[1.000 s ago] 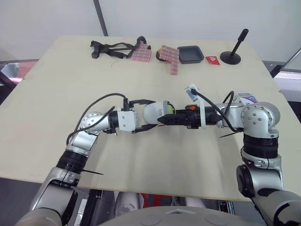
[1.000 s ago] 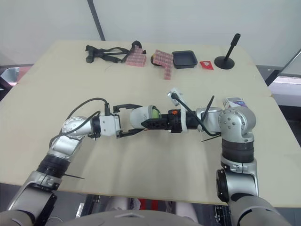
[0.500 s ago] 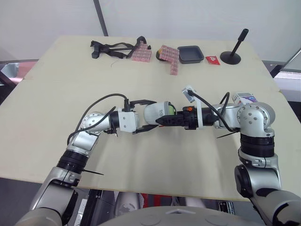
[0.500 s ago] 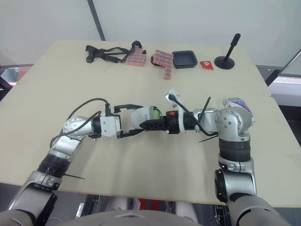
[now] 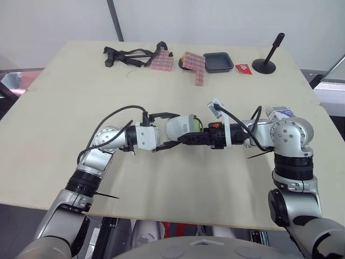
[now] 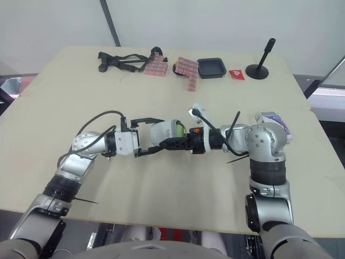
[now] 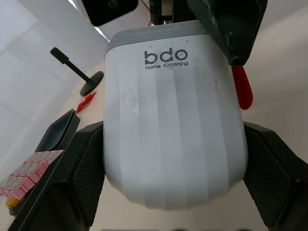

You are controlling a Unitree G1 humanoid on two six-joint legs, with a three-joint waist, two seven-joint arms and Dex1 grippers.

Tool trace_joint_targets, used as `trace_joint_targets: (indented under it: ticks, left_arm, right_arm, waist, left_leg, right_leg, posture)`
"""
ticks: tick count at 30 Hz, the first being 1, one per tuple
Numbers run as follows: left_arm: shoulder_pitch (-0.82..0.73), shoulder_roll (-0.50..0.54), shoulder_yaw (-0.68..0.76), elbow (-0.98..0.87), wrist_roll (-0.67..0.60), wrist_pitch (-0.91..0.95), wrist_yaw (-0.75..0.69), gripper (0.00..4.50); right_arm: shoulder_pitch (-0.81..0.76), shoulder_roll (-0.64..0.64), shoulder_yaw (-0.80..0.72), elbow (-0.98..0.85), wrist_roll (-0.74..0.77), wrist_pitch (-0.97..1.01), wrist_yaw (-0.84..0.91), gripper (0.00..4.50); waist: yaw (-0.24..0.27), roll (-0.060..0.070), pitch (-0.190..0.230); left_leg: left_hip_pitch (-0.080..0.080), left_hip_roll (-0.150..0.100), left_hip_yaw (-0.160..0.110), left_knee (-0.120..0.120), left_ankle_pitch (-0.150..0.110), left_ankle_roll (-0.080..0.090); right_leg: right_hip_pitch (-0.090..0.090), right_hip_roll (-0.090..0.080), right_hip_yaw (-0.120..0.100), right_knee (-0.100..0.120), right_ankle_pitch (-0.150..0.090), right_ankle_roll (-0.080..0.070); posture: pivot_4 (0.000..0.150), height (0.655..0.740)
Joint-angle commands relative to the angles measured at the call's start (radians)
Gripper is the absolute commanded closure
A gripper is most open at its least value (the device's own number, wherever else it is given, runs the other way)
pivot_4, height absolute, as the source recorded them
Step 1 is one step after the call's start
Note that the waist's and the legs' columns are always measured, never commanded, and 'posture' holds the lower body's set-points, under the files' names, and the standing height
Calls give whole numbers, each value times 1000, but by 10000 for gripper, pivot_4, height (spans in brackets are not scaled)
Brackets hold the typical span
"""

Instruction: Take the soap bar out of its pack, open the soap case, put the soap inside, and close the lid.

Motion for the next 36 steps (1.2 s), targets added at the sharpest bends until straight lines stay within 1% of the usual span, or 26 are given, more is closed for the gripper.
trace_joint_targets:
  ticks: [1,4,5,18,23,25,32,36]
  left_arm:
    - [-12,6,4,-21,-24,-17,6,10319]
    - [-10,6,3,-22,-25,-15,5,10319]
    - [-10,7,3,-23,-25,-15,6,10319]
    - [-12,0,11,-16,-29,8,20,10319]
    - [-8,0,8,-24,-45,53,7,10319]
    - [-7,0,9,-28,-49,61,7,64]
    - [-11,4,13,-25,-63,77,1,64]
    - [-11,23,18,-23,-90,95,-34,64]
  right_arm:
    - [-10,6,-9,-7,5,-20,-8,12658]
    - [-11,5,-9,3,2,-28,-12,22207]
    - [-11,3,-9,3,3,-29,-12,24394]
    - [-1,-13,7,-1,8,-31,3,24450]
    - [-2,-15,6,-6,14,-27,8,24450]
    - [-3,-15,5,-6,15,-26,8,24450]
    - [-1,-21,5,-10,25,-22,11,24450]
    - [3,-27,9,-15,27,-20,14,24450]
  waist:
    - [0,0,0]
    - [0,0,0]
    - [0,0,0]
    - [0,0,0]
    - [0,0,0]
    - [0,0,0]
    - [0,0,0]
    - [1,0,0]
  left_leg:
    - [0,0,0,0,0,0]
    - [0,0,0,0,0,0]
    - [0,0,0,0,0,0]
    - [0,0,0,0,0,0]
    - [0,0,0,0,0,0]
    - [0,0,0,0,0,0]
    - [0,0,0,0,0,0]
    - [0,0,0,0,0,0]
  right_leg:
    - [0,0,0,0,0,0]
    - [0,0,0,0,0,0]
    - [0,0,0,0,0,0]
    - [0,0,0,0,0,0]
    - [0,0,0,0,0,0]
    - [0,0,0,0,0,0]
    - [0,0,0,0,0,0]
    - [0,0,0,0,0,0]
  posture:
    - [1500,7400]
    - [1500,7400]
    - [1500,7400]
    - [1500,7400]
    - [1500,7400]
    - [1500,7400]
    - [1500,7400]
    - [1500,7400]
